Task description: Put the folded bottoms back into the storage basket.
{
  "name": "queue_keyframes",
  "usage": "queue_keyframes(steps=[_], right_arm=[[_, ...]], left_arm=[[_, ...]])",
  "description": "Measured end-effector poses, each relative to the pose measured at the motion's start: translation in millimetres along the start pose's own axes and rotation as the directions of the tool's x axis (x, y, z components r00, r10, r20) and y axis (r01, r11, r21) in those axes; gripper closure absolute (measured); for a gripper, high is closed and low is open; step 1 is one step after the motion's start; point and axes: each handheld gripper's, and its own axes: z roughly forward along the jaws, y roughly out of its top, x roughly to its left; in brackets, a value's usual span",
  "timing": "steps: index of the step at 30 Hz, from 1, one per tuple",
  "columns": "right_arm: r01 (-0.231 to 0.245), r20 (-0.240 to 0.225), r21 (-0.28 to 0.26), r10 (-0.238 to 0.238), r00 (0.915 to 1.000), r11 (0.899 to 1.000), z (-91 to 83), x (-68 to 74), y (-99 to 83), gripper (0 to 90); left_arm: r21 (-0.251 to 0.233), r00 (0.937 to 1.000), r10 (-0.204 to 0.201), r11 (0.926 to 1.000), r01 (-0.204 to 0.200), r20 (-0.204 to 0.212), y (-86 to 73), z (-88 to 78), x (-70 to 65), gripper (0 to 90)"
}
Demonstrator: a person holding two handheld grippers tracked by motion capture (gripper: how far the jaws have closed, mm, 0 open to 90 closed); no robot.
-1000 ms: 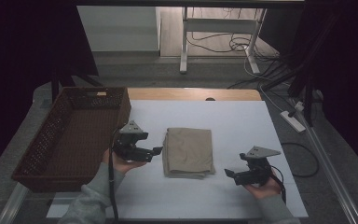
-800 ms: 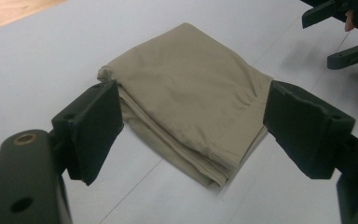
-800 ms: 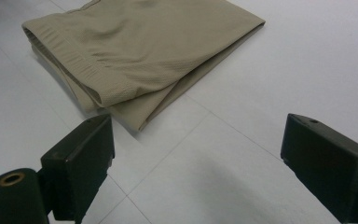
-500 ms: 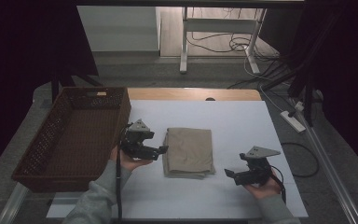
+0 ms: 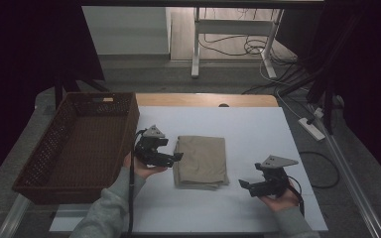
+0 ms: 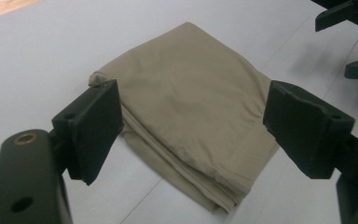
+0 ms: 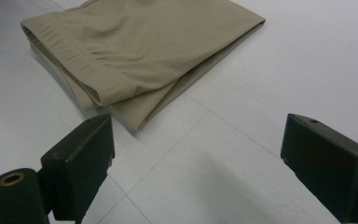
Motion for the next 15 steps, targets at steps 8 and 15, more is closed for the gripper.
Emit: queue_keyframes(steps=[8,15], right_arm=[[0.002,-0.001,0.004,-0.002,1.0,1.0,0.9,0.0,-0.1,9.9],[0.001,0.0,0.005,-0.001,1.0,1.0,1.2,0.3,-0.7,9.9]], left_arm=[[0.009,0.9999,-0.007,0.9999,0.007,0.007,2.8,13.5,4.4,19.1],[0.011,0.9997,-0.022,0.9997,0.021,0.011,4.5,24.5,9.8,19.1]])
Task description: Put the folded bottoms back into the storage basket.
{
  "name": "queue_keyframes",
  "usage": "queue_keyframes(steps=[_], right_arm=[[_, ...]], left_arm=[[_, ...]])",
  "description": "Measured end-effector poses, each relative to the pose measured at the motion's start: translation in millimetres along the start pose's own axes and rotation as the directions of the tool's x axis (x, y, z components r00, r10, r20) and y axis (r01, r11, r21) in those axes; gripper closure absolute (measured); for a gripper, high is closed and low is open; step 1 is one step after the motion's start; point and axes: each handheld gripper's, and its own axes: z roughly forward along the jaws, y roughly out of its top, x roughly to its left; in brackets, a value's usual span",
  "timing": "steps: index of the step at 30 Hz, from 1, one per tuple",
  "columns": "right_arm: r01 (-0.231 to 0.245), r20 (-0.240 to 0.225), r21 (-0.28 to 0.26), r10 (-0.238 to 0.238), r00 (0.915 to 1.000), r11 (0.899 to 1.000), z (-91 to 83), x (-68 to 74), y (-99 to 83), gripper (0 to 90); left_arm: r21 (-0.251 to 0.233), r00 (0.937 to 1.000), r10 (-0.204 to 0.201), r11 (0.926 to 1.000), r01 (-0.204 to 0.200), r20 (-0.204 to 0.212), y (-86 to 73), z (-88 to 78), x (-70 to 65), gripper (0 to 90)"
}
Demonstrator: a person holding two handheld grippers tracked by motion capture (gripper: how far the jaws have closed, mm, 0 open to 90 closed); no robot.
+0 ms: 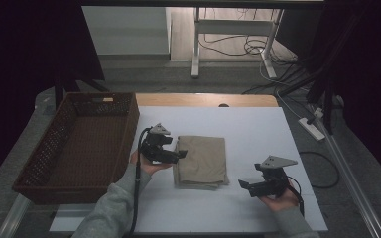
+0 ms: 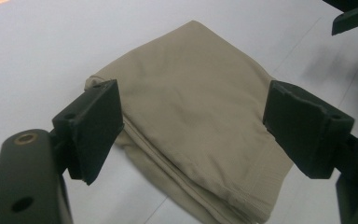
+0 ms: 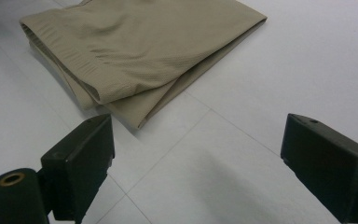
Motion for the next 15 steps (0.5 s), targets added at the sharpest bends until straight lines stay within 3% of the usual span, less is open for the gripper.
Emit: queue_keyframes(steps=[15], right_arm=[[-0.005,0.0,-0.006,0.005,1.0,1.0,-1.4,-0.3,-0.3,9.9]], left_arm=[[0.01,0.9999,-0.009,0.9999,0.009,-0.005,4.0,15.8,7.2,19.1]])
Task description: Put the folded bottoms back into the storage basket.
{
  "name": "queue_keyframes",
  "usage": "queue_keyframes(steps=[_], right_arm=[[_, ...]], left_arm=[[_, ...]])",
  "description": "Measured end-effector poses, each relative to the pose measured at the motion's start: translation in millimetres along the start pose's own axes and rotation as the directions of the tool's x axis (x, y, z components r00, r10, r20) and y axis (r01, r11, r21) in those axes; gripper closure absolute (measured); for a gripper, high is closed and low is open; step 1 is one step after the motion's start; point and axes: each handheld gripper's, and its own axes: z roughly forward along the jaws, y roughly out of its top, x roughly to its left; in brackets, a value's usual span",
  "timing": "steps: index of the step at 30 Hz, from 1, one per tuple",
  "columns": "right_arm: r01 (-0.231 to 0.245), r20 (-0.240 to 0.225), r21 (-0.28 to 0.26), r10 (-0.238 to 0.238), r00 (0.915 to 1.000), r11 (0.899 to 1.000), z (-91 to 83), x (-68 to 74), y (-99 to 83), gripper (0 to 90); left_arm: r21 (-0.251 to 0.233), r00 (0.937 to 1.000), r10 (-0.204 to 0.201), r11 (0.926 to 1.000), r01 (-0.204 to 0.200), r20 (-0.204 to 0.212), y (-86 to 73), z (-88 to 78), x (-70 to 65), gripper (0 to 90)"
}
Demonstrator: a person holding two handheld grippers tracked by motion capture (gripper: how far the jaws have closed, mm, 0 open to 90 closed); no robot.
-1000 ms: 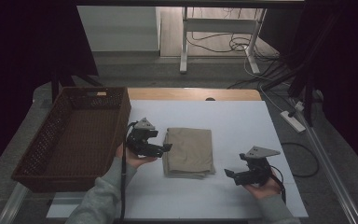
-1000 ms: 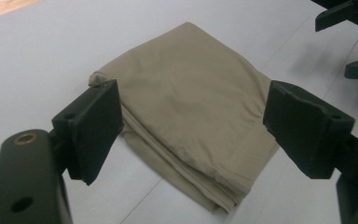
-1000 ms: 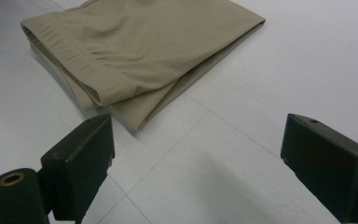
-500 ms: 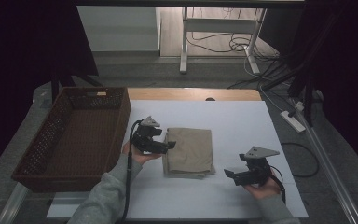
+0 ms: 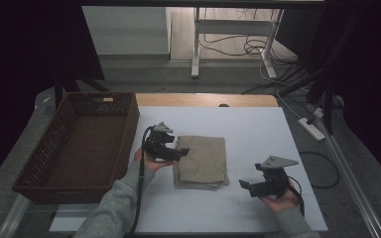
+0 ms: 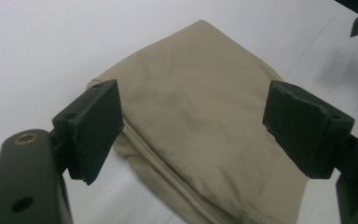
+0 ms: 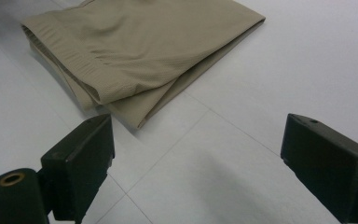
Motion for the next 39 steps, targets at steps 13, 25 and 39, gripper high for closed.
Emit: queue_keyframes(steps=[13,25,39], right_arm=[[0.004,-0.003,-0.008,-0.004,1.0,1.0,-1.2,-0.5,0.4,9.9],[0.004,-0.003,0.0,-0.004,1.0,1.0,0.2,-0.4,0.0,9.9],[0.002,-0.004,0.005,-0.002,1.0,1.0,0.8,-0.3,-0.3,9.9]], left_arm=[[-0.002,0.9998,-0.018,0.9998,0.018,0.003,14.4,17.1,9.0,19.5],[0.036,0.9999,-0.011,0.9993,0.011,0.002,25.0,32.6,17.2,19.7],[0.085,0.9996,-0.023,0.9961,0.021,0.016,31.0,53.1,29.5,19.6]])
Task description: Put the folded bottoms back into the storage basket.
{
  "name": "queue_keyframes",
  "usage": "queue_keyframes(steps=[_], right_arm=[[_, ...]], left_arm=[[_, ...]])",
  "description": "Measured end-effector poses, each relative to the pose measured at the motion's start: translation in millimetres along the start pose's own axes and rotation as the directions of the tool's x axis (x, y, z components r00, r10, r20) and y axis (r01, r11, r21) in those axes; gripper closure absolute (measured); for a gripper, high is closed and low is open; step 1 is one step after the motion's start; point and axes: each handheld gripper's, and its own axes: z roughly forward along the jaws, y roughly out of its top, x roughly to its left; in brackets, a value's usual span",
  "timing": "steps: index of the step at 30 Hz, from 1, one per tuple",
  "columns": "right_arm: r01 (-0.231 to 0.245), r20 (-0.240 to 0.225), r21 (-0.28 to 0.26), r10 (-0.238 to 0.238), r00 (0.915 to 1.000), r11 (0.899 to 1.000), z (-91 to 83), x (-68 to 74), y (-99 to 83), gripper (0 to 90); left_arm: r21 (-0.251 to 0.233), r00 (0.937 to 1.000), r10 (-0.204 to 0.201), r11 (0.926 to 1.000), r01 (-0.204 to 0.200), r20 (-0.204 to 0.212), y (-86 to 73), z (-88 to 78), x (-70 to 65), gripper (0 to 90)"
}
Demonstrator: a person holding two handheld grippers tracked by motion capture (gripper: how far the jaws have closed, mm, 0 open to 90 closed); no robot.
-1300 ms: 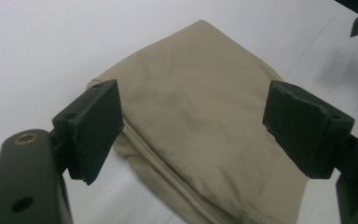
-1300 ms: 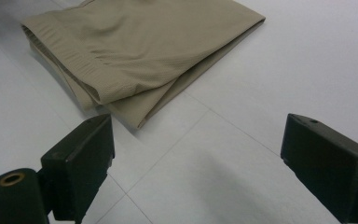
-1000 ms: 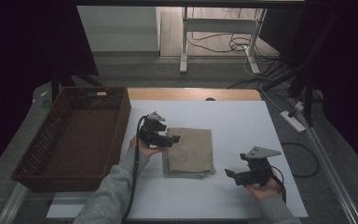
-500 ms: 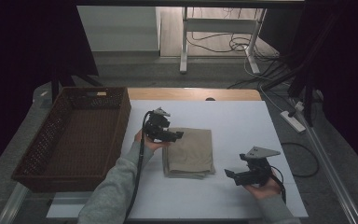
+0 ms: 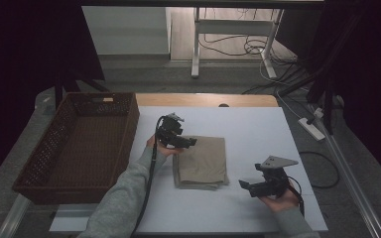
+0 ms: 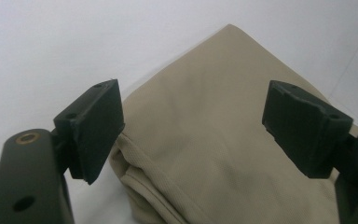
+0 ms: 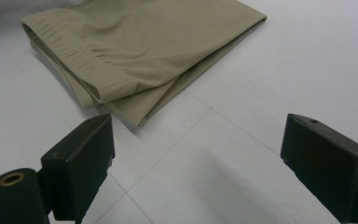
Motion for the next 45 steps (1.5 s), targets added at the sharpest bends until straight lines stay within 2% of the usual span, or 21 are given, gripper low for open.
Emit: queue_keyframes(steps=[5,16,35,40,43,45], right_arm=[[-0.002,-0.002,0.001,0.002,1.0,1.0,0.3,-0.1,-0.3,9.9],[-0.004,-0.002,0.002,0.004,1.0,1.0,0.7,-0.5,-1.0,9.9],[0.0,-0.003,0.013,0.0,1.0,1.0,1.3,-0.3,-1.4,9.9],[0.001,-0.001,0.013,-0.001,1.0,1.0,1.4,-0.1,-1.6,9.9],[0.0,-0.002,0.014,0.0,1.0,1.0,1.5,0.2,-1.6,9.9],[0.0,-0.002,0.015,0.0,1.0,1.0,1.5,0.3,-1.6,9.9]], left_arm=[[0.029,0.9999,-0.008,0.9996,0.007,0.012,0.1,10.0,6.9,19.6],[0.07,0.9998,-0.019,0.9973,0.019,-0.004,-2.4,25.5,20.5,18.6],[0.144,0.9997,-0.021,0.9894,0.019,0.01,-6.4,44.7,29.6,14.9],[0.143,0.9997,-0.02,0.9895,0.018,0.011,-6.4,45.2,29.4,14.2],[0.148,0.9997,-0.017,0.9889,0.013,0.02,-6.5,44.0,27.5,19.8],[0.144,0.9983,-0.016,0.9895,0.008,0.056,-7.2,43.0,26.3,30.9]])
